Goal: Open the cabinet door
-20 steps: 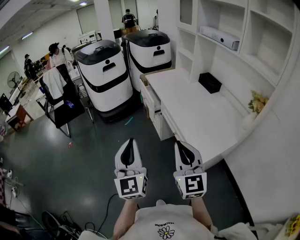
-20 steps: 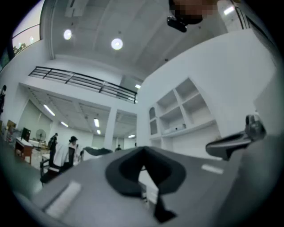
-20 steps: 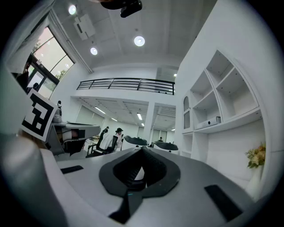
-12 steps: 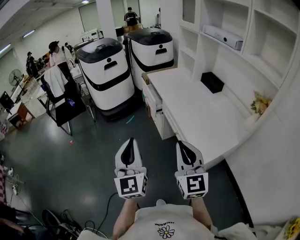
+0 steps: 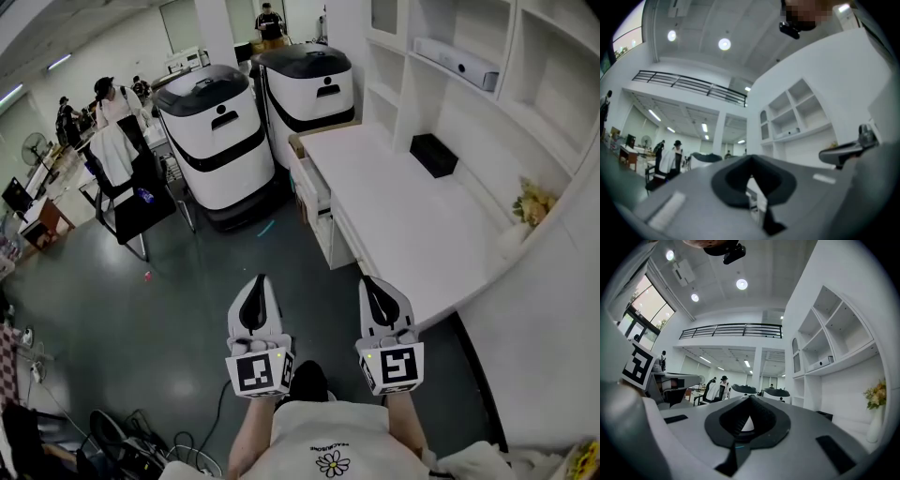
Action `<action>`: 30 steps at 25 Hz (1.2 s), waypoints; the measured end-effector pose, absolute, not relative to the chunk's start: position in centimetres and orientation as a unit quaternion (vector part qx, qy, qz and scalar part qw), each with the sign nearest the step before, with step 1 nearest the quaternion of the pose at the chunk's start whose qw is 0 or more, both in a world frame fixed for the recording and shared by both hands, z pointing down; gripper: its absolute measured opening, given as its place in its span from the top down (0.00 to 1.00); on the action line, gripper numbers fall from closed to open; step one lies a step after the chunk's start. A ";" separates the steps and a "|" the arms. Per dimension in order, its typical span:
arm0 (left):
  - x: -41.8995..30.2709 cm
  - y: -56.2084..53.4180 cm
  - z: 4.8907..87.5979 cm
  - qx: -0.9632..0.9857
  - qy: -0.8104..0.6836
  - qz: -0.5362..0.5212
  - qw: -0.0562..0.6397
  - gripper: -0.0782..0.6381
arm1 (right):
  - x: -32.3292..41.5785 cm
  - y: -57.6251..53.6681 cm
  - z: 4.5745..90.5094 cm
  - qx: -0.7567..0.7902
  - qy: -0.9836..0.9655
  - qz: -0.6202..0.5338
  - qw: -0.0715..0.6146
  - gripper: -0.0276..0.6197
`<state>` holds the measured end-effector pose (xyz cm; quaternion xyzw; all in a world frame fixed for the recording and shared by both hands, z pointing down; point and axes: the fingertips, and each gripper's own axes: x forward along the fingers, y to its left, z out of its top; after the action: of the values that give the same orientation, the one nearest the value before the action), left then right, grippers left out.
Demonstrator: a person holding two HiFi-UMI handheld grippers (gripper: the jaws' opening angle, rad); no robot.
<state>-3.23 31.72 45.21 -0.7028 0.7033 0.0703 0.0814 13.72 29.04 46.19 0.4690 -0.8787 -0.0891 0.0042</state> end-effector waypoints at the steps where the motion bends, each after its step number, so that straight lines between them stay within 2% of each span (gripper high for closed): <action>1: -3.6 31.5 45.3 -0.701 0.705 0.072 0.080 0.88 | 13.6 28.9 46.3 0.467 -0.880 -0.088 0.002 0.96; 15: -5.2 21.5 42.7 -0.723 0.672 0.125 0.104 0.88 | 12.3 21.9 43.4 0.488 -0.862 -0.131 -0.020 0.96; 30: -11.4 0.8 41.2 -0.748 0.644 0.124 0.101 0.88 | 6.0 1.5 41.4 0.514 -0.850 -0.113 -0.026 0.96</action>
<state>-11.36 0.78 41.18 -0.7483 0.6438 0.1240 0.1009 6.00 1.52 41.43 0.5144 -0.8497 -0.1126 -0.0259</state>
